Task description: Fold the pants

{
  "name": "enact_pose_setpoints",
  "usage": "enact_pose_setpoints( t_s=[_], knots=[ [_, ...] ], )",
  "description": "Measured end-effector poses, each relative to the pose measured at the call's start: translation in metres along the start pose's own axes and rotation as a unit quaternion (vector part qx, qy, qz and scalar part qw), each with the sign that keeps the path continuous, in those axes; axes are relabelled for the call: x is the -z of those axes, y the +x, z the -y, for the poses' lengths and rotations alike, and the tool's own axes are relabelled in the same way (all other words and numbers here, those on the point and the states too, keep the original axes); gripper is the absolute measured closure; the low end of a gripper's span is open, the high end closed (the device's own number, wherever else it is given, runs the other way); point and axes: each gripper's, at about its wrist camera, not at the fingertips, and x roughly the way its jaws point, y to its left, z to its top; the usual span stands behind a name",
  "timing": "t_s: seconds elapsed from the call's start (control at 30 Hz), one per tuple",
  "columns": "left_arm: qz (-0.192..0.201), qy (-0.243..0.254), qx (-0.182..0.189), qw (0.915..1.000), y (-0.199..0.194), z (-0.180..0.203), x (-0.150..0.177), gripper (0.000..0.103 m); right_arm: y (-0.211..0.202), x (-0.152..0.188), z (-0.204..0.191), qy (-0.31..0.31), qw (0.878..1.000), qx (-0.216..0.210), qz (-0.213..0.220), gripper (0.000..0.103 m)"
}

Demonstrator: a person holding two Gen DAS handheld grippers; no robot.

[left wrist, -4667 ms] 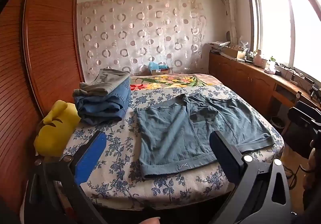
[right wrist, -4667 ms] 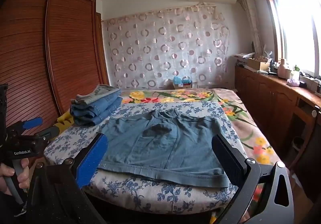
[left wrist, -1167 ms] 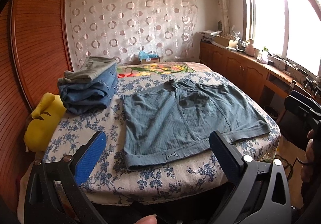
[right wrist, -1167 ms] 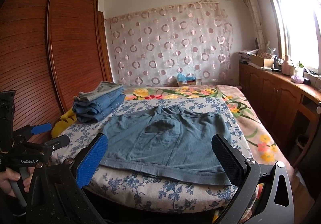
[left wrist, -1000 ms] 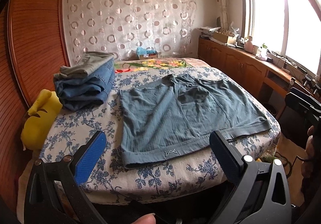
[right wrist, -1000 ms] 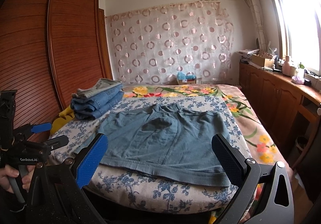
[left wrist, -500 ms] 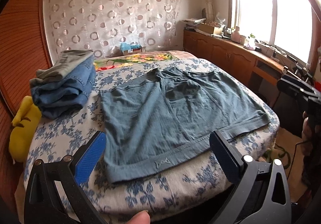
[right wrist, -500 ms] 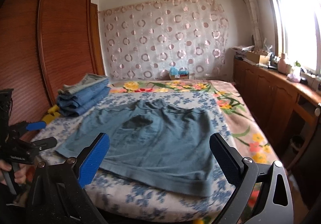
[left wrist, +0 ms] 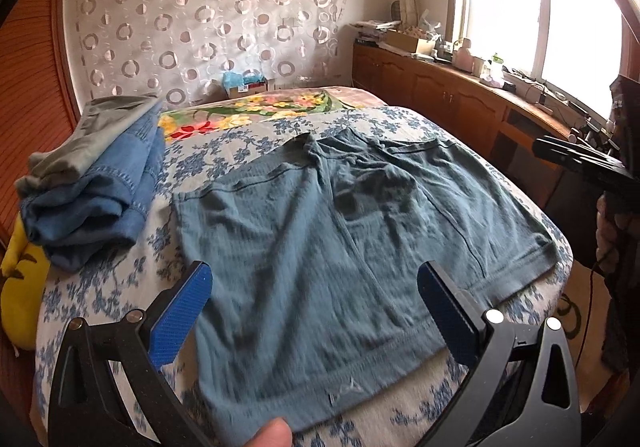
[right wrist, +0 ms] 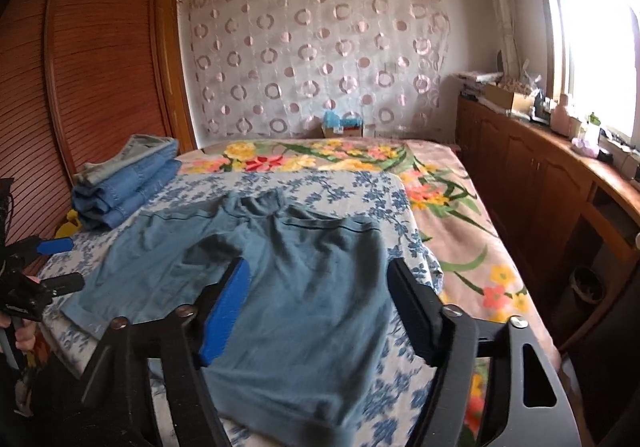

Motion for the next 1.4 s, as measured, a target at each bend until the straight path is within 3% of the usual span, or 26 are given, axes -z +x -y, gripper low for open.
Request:
enact_pose_setpoints(
  t_s=[0.13, 0.43, 0.63, 0.87, 1.13, 1.4],
  knots=[
    [-0.01, 0.008, 0.005, 0.9999, 0.017, -0.001, -0.011, 0.0, 0.024, -0.014, 0.009, 0.007, 1.0, 0.002, -0.028, 0.052],
    [-0.038, 0.015, 0.016, 0.999, 0.06, -0.003, -0.031, 0.0, 0.065, -0.046, 0.022, 0.017, 0.995, 0.002, -0.1, 0.063],
    [-0.063, 0.012, 0.023, 0.9977, 0.082, -0.006, -0.028, 0.0, 0.084, -0.065, 0.033, 0.023, 0.989, 0.001, -0.143, 0.07],
    [-0.087, 0.01, 0.027, 0.9958, 0.099, -0.007, -0.019, 0.0, 0.098, -0.085, 0.032, 0.035, 0.986, -0.012, -0.165, 0.078],
    [-0.086, 0.016, 0.03, 0.9957, 0.098, -0.005, -0.017, 0.0, 0.097, -0.092, 0.021, 0.024, 0.986, -0.02, -0.166, 0.096],
    [-0.085, 0.015, 0.031, 0.9958, 0.097, -0.004, -0.017, 0.0, 0.064, -0.085, -0.02, -0.021, 0.985, -0.075, -0.153, 0.097]
  ],
)
